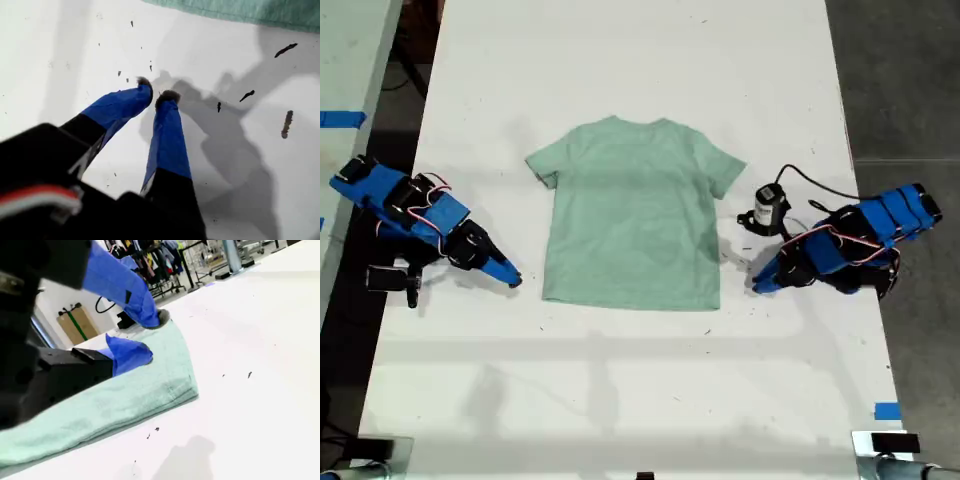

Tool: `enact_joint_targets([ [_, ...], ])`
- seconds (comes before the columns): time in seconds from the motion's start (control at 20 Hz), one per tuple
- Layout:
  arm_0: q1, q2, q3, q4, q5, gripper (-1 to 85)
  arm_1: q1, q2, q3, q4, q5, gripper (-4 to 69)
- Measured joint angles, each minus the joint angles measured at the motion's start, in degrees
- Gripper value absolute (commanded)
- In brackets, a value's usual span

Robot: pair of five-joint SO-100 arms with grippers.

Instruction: Fold t shirt

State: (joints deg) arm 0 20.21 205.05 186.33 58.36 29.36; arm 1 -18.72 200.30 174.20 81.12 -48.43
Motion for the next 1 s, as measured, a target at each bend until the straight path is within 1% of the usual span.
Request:
enact_joint_targets([
  [0.55, 0.0, 0.0, 0.0, 0.0, 0.0, 7.0, 0.0, 0.0, 0.0, 0.0, -0.2, 4.8],
  [0.65, 0.0, 0.0, 0.0, 0.0, 0.0, 7.0, 0.2, 0.0, 0.2, -1.2, -0.4, 4.9],
  [0.7, 0.0, 0.0, 0.0, 0.0, 0.0, 7.0, 0.3, 0.0, 0.2, -1.6, 2.3, 5.6],
  [0.75, 0.0, 0.0, 0.0, 0.0, 0.0, 7.0, 0.5, 0.0, 0.2, -1.8, 9.1, 11.0],
  [0.8, 0.0, 0.0, 0.0, 0.0, 0.0, 7.0, 1.0, 0.0, 0.3, -2.1, 19.1, 14.4],
  [0.85, 0.0, 0.0, 0.0, 0.0, 0.0, 7.0, 1.3, 0.0, 0.3, -2.6, 28.7, 4.4],
  [0.9, 0.0, 0.0, 0.0, 0.0, 0.0, 7.0, 1.4, 0.0, 0.3, -3.4, 35.3, 2.2],
  [1.0, 0.0, 0.0, 0.0, 0.0, 0.0, 7.0, 1.8, 0.2, 0.3, -3.4, 43.0, 1.4],
])
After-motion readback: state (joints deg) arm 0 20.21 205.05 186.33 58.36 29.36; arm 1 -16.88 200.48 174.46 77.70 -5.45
